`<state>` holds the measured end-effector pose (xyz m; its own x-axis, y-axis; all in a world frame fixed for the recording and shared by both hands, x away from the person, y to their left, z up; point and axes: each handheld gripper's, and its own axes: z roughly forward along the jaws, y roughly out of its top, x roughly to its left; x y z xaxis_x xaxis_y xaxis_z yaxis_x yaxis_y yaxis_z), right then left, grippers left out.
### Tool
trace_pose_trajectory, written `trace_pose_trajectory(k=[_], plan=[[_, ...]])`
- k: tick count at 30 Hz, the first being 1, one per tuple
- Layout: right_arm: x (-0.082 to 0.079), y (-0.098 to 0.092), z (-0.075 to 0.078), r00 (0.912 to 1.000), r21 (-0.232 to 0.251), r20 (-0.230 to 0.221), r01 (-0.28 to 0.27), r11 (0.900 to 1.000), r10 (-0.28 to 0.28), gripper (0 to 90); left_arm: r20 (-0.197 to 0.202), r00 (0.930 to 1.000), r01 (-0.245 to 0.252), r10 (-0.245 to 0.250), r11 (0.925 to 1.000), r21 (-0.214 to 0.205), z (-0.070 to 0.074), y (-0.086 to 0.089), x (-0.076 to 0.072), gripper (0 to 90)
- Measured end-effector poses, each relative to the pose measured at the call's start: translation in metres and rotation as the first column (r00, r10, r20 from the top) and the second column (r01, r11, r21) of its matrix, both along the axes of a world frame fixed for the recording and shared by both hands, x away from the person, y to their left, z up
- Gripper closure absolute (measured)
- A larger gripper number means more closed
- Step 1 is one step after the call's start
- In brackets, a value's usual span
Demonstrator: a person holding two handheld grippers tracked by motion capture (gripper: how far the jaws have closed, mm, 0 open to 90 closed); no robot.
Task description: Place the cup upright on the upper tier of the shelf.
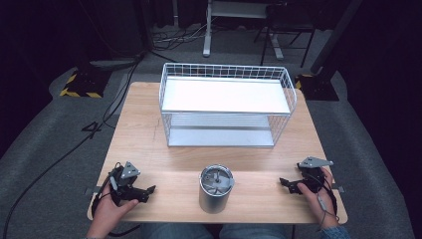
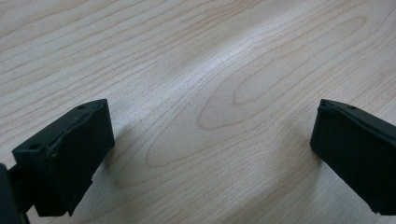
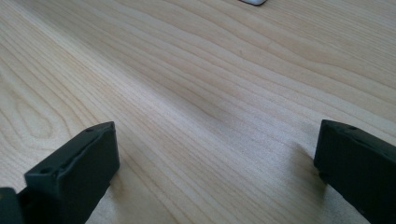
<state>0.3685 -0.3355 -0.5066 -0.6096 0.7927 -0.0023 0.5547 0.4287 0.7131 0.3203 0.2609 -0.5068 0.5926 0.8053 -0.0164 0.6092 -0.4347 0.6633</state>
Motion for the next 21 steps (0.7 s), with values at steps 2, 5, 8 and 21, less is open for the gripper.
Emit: trace_pose_trajectory(k=[2, 5, 8, 21], plan=[[0.0000, 0.0000, 0.0000, 1.0000, 0.000, 0.000, 0.000, 1.0000, 0.000, 0.4, 0.000, 1.0000, 0.000, 0.000, 1.0000, 0.000, 0.0000, 0.0000, 0.0000, 0.0], [0.0000, 0.0000, 0.0000, 1.0000, 0.000, 0.000, 0.000, 1.0000, 0.000, 0.5, -0.001, 0.9998, -0.020, 0.020, 0.9998, -0.007, 0.0000, -0.0013, 0.0006, 0.3], [0.0000, 0.0000, 0.0000, 1.0000, 0.000, 0.000, 0.000, 1.0000, 0.000, 0.5, -0.004, 0.9997, -0.023, 0.023, 0.9997, -0.007, 0.0000, -0.0019, 0.0006, 0.3], [-0.0001, 0.0000, 0.0000, 1.0000, 0.000, 0.000, 0.000, 1.0000, 0.000, 0.5, -0.001, 0.9996, -0.028, 0.028, 0.9996, -0.005, -0.0001, -0.0025, 0.0011, 0.2]])
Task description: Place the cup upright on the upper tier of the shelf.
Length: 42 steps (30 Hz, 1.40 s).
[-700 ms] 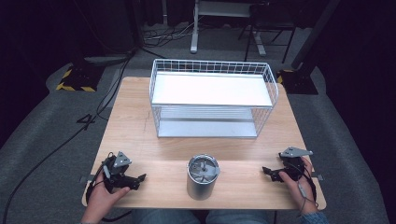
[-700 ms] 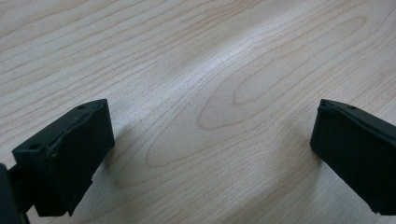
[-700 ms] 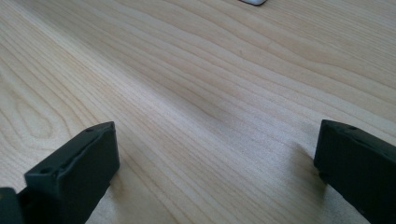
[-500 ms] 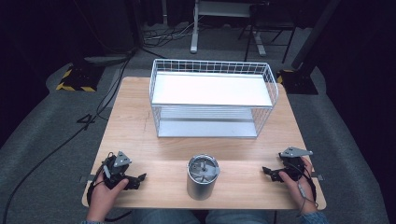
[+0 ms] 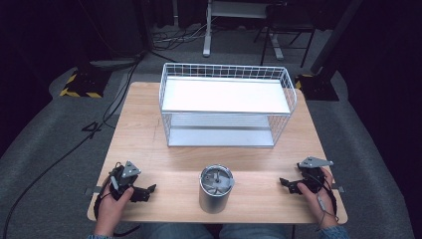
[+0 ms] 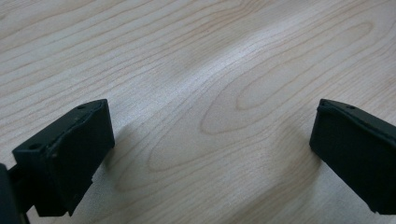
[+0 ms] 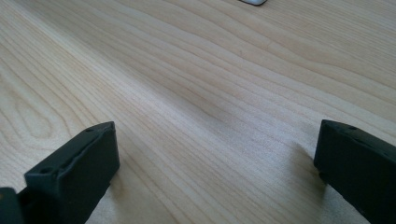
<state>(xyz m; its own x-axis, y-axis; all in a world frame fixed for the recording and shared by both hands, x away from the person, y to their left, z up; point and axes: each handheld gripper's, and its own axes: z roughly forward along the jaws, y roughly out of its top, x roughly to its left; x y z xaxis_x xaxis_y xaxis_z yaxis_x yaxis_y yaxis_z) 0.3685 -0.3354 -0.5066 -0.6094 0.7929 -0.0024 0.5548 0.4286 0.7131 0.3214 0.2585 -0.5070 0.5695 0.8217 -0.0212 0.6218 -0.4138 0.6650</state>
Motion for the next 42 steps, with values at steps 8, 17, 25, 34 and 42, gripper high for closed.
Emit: trace_pose_trajectory(k=[8, 17, 25, 34, 42], plan=[[0.000, 0.000, 0.000, 1.0000, 0.001, 0.000, -0.002, 1.0000, 0.002, 0.8, -0.001, 1.0000, 0.001, -0.001, 1.0000, -0.001, 0.000, 0.000, 0.000, 0.2], [0.000, 0.000, 0.000, 1.0000, 0.003, 0.002, -0.009, 1.0000, 0.009, 1.7, 0.002, 0.9999, 0.016, -0.016, 0.9999, 0.004, 0.000, 0.003, -0.002, 0.4], [0.000, 0.000, 0.000, 1.0000, 0.003, 0.002, -0.008, 1.0000, 0.008, 1.7, -0.009, 1.0000, -0.001, 0.001, 1.0000, 0.003, 0.001, 0.002, -0.004, 0.0], [0.000, 0.000, 0.000, 1.0000, 0.003, 0.002, -0.009, 1.0000, 0.009, 1.7, 0.063, 0.9979, 0.016, -0.012, 0.9970, -0.075, 0.020, 0.004, -0.017, 0.0], [0.000, 0.000, 0.000, 1.0000, 0.003, 0.002, -0.009, 1.0000, 0.009, 1.7, 0.143, 0.9896, 0.035, -0.017, 0.9919, -0.122, 0.040, 0.006, -0.030, 0.0]])
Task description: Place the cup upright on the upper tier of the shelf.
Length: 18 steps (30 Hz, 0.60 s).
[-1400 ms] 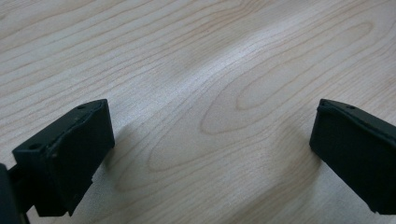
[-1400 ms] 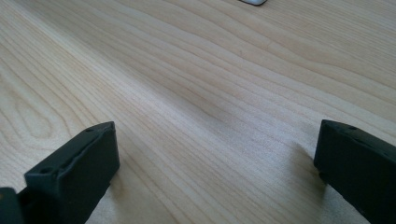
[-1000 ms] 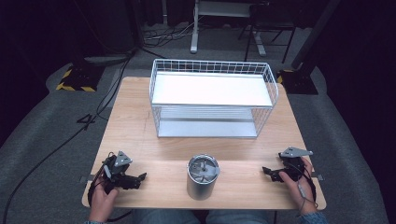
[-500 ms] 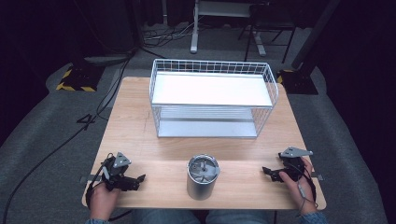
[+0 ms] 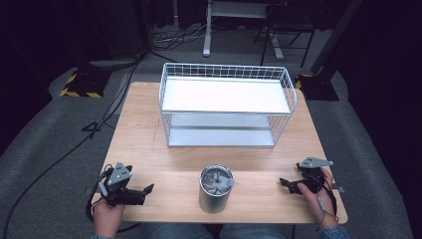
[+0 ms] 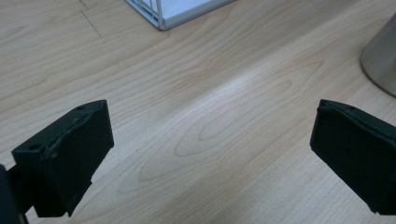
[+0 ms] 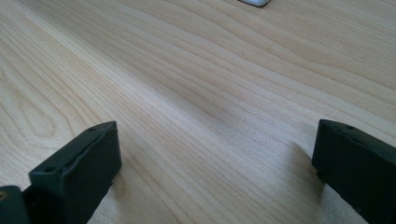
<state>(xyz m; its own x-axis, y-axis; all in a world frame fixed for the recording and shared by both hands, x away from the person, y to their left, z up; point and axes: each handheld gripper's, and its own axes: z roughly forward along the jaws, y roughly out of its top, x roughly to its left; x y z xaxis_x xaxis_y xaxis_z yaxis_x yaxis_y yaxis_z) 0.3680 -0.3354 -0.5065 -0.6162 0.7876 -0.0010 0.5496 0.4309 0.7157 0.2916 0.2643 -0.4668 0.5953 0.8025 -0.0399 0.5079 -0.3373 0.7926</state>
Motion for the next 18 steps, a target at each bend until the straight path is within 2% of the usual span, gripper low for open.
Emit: trace_pose_trajectory(k=[6, 12, 18], plan=[[0.000, 0.000, 0.000, 1.0000, 0.000, 0.000, 0.000, 1.0000, 0.000, 1.7, 0.074, 0.9972, 0.015, -0.007, 0.9949, -0.100, 0.011, 0.003, -0.009, 0.0], [0.000, 0.000, 0.000, 1.0000, 0.000, 0.000, 0.000, 1.0000, 0.000, 1.7, 0.123, 0.9916, 0.056, -0.039, 0.9894, -0.134, 0.018, -0.001, -0.016, 0.0], [0.000, 0.000, 0.000, 1.0000, 0.000, 0.000, 0.000, 1.0000, 0.000, 1.7, 0.112, 0.9919, 0.073, -0.059, 0.9899, -0.122, 0.028, -0.016, -0.024, 0.0]])
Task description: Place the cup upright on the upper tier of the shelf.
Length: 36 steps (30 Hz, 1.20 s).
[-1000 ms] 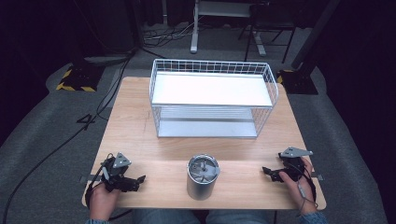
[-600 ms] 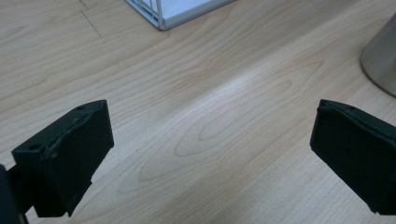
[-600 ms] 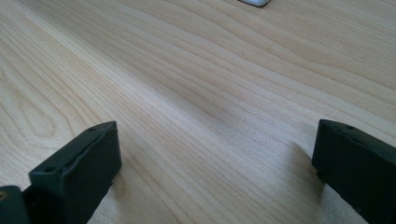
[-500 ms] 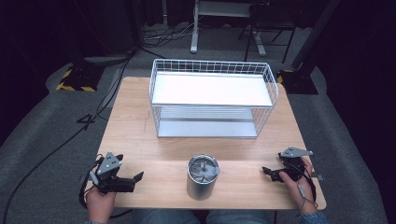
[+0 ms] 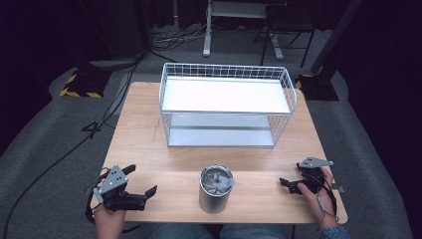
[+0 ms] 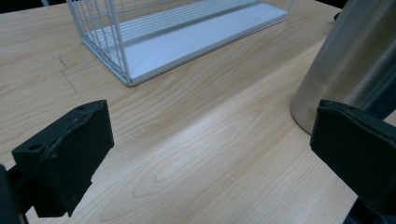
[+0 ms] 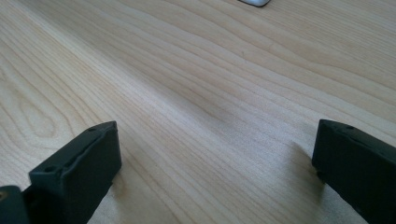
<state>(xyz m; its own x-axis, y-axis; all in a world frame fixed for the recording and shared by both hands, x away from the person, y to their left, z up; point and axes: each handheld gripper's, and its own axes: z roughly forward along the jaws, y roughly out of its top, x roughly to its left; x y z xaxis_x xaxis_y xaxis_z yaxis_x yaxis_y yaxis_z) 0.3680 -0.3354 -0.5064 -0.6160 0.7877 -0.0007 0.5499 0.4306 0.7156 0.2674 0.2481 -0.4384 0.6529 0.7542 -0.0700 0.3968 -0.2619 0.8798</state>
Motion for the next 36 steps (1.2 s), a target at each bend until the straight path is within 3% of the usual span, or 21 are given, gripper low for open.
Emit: trace_pose_trajectory(k=[9, 15, 19, 26, 36], plan=[[0.000, 0.000, 0.000, 1.0000, 0.000, 0.000, 0.000, 1.0000, 0.000, 1.7, 0.031, 0.9968, 0.074, -0.074, 0.9972, -0.006, 0.014, -0.024, -0.011, 0.0], [0.000, 0.000, 0.000, 1.0000, 0.000, 0.000, 0.000, 1.0000, 0.000, 1.7, 0.046, 0.9891, 0.140, -0.140, 0.9901, 0.003, 0.023, -0.046, -0.016, 0.0], [0.000, 0.000, 0.000, 1.0000, 0.000, 0.000, 0.000, 1.0000, 0.000, 1.7, 0.042, 0.9807, 0.192, -0.191, 0.9809, -0.029, 0.026, -0.057, -0.018, 0.0], [0.000, 0.000, 0.000, 1.0000, -0.001, 0.000, 0.000, 1.0000, 0.000, 1.6, 0.058, 0.9609, 0.273, -0.271, 0.9617, -0.028, 0.027, -0.081, -0.020, 0.0], [0.000, 0.001, 0.000, 1.0000, -0.003, 0.002, -0.008, 1.0000, 0.008, 1.5, 0.095, 0.9426, 0.328, -0.320, 0.9411, -0.083, 0.023, -0.103, -0.021, 0.0]])
